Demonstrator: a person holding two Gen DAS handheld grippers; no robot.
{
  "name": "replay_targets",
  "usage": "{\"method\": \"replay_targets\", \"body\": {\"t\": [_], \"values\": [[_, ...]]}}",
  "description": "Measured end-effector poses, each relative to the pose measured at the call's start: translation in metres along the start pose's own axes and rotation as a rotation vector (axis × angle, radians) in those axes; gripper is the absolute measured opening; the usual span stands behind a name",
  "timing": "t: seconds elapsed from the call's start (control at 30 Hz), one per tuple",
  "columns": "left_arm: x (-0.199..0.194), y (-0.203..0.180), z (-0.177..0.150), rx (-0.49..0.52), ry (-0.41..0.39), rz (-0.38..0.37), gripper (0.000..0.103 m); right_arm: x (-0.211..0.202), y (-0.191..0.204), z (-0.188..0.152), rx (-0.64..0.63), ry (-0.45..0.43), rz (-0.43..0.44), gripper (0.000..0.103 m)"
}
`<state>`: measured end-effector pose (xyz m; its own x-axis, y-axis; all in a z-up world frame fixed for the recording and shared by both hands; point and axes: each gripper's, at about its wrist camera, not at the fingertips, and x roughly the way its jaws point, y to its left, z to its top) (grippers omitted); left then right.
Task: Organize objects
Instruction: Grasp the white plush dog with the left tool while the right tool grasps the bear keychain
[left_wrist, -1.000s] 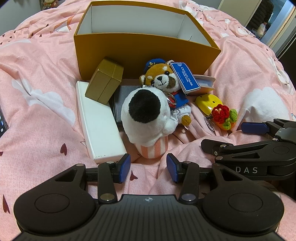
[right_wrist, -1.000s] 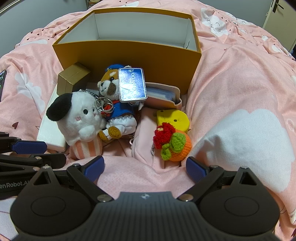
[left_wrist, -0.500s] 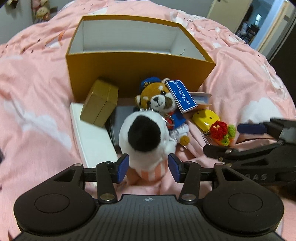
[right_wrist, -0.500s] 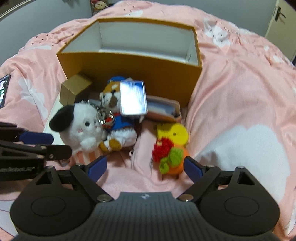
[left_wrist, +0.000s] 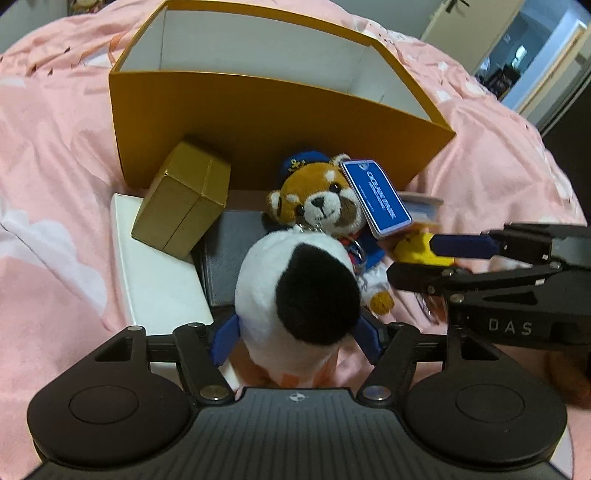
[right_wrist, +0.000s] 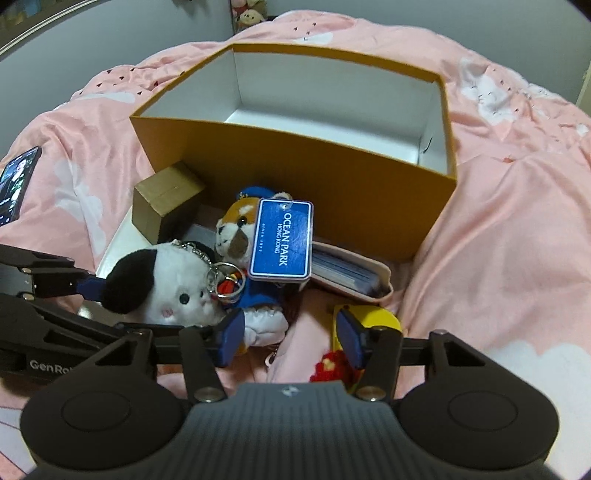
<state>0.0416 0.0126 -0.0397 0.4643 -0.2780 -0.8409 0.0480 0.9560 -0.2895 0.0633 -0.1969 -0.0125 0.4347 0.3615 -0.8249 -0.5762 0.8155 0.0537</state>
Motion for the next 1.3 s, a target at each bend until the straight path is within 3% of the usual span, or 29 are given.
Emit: {"method": "replay_targets", "body": {"t": [0.13,0.27,0.43,0.6,0.8,1.1,1.3], "values": [[-0.003,0.005,0.002,-0.022,-0.018,-0.026,0.069,0.006,-0.003,0.004,-0.001,0.006,0.065,0.056],[-0.027,0.007,0.006,-0.012,-0.058,0.017,0.068,0.010,-0.001,0.010,-0.030,0.016,0.126,0.056],[-0.046,0.023,0.021,-0.066,-0.058,0.021,0.068,0.018,0.013,0.020,-0.116,0.026,0.110,0.056],[-0.032,0.035,0.026,-0.130,-0.042,-0.027,0.069,0.035,0.025,0.028,-0.170,0.041,0.073,0.058],[-0.017,0.043,0.023,-0.176,-0.040,-0.077,0.074,0.053,0.020,0.029,-0.147,0.071,0.086,0.058],[-0.019,0.043,0.019,-0.178,-0.054,-0.095,0.070,0.047,0.017,0.029,-0.131,0.044,0.091,0.041],[-0.032,0.036,0.022,-0.141,-0.051,-0.102,0.069,0.026,0.018,0.030,-0.129,0.003,0.104,0.038]]}}
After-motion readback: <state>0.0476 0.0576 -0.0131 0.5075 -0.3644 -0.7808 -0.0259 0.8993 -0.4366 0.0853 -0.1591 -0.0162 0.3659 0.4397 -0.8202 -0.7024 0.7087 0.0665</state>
